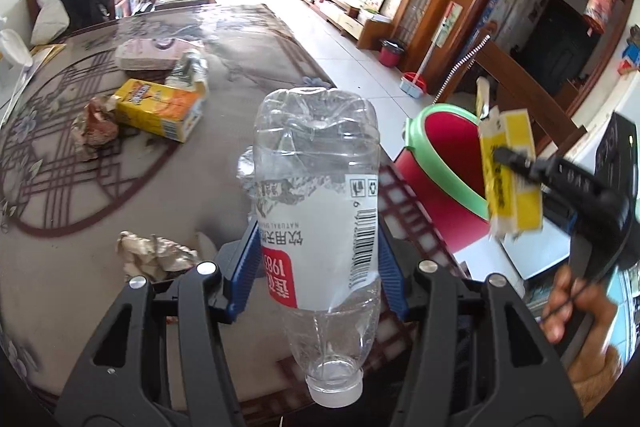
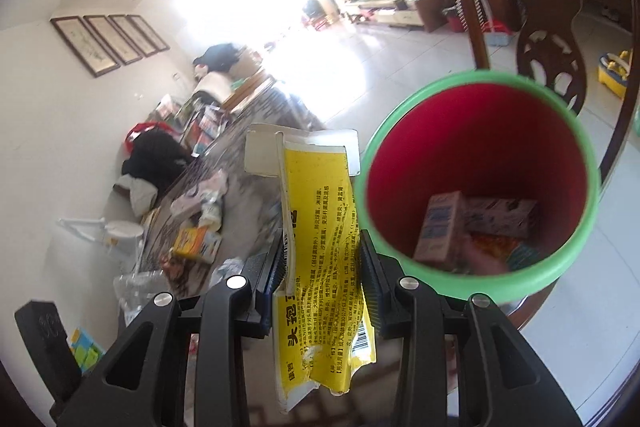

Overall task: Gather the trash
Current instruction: 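Drop the bottle and yellow wrapper into the red bin with both tools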

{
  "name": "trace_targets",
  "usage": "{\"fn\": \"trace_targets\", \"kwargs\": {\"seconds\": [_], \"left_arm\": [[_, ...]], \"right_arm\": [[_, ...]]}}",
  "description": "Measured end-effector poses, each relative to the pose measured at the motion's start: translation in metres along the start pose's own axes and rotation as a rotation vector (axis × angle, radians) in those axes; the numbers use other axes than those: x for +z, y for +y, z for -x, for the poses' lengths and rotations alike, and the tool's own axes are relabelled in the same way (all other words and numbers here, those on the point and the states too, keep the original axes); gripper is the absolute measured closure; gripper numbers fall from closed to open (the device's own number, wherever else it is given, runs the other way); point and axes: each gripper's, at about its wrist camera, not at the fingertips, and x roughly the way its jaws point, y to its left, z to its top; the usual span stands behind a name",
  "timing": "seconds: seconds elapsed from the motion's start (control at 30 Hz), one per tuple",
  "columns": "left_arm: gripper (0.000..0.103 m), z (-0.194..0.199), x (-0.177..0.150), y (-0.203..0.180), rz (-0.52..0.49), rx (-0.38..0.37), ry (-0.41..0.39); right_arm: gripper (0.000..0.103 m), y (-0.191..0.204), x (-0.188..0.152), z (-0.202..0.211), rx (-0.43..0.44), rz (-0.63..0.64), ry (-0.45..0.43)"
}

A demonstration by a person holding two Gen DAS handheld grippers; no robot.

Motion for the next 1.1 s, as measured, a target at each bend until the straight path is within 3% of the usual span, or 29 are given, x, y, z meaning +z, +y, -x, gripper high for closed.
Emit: {"fn": "trace_targets", "kwargs": {"seconds": [0.17,0.2,0.27,0.4,0.57,0.8,0.83,0.9,1.0,1.1], "left_arm": [[0.052,-0.011,0.005,-0.019,-0.033,-0.030,0.013],[0.052,-0.013,0.007,-0.025,-0.044,-0.039,0.013],[0.052,-0.019,0.013,-0.039,-0.077,-0.063,0.007],[0.052,-0.029,0.033,-0.068,-0.131,-0.119,-0.018],[0.052,-0.048,0.068,-0.111,-0.175,-0.222,-0.040],[0.052,-0.079,0.102,-0.167,-0.229,-0.306,-0.051],[0.050,-0.082,0.104,-0.172,-0.238,-0.309,-0.060],[0.033,-0.085,0.108,-0.180,-0.254,-0.299,-0.080],[0.031,-0.077,0.111,-0.172,-0.248,-0.318,-0.102],[0.027,-0.064,0.106,-0.162,-0.255,-0.272,-0.132]], "right_arm": [[0.065,-0.021,0.029,0.011,-0.091,0.000,-0.076],[0.046,-0.025,0.033,0.011,-0.118,-0.001,-0.088],[0.025,-0.036,0.038,0.018,-0.159,-0.013,-0.122],[0.025,-0.041,0.036,0.034,-0.224,0.016,-0.189],[0.017,-0.053,0.018,0.055,-0.268,0.005,-0.226],[0.016,-0.083,-0.003,0.063,-0.341,-0.053,-0.217],[0.016,-0.086,-0.004,0.062,-0.345,-0.062,-0.213],[0.016,-0.089,-0.005,0.061,-0.351,-0.070,-0.207],[0.016,-0.083,-0.004,0.060,-0.362,-0.059,-0.212],[0.016,-0.078,-0.002,0.058,-0.354,-0.054,-0.214]]}}
